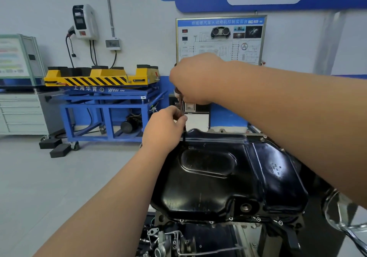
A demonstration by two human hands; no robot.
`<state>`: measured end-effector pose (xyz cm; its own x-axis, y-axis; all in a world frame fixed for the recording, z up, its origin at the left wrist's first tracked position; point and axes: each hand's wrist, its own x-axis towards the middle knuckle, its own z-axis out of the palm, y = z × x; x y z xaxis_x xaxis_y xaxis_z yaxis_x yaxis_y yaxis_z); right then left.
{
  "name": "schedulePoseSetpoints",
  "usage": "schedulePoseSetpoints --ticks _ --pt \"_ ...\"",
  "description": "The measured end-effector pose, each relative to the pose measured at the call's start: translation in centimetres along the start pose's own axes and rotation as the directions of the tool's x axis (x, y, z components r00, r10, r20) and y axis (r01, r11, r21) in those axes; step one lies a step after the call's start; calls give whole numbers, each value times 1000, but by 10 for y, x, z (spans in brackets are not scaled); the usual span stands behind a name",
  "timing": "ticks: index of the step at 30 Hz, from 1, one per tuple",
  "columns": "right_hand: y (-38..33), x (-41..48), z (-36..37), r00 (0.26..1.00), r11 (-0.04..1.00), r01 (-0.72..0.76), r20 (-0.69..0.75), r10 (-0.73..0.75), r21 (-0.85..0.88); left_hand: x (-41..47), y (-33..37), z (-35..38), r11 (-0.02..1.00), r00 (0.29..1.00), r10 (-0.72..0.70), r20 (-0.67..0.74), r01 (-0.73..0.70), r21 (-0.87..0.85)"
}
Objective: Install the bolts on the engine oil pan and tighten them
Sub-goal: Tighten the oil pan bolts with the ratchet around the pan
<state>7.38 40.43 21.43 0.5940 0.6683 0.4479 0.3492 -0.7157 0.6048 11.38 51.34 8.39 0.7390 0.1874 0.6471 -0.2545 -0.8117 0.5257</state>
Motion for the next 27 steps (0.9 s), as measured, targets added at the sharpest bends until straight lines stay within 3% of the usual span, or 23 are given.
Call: schedulePoseSetpoints --ticks 3,7,14,16,20,27 --pt "-4 0 7 998 998 -51 -34 53 40 0 0 1 1000 1000 -2 -6 2 9" --pt "-12 -2 11 976 954 -217 73 206 206 2 1 1 1000 1000 -3 24 3 -9" --pt "1 -5 8 1000 998 -2 -12 2 55 4 -3 -1 995 995 88 55 -85 -55" --pt "3 -7 12 997 990 -62 -35 67 124 6 -4 2 997 996 65 53 -62 -55" --pt "-5 -7 19 972 932 -236 74 224 273 7 -2 4 999 997 32 65 -32 -12" --pt "5 -9 12 999 998 21 -39 -18 66 2 -3 0 995 994 100 55 -98 -32"
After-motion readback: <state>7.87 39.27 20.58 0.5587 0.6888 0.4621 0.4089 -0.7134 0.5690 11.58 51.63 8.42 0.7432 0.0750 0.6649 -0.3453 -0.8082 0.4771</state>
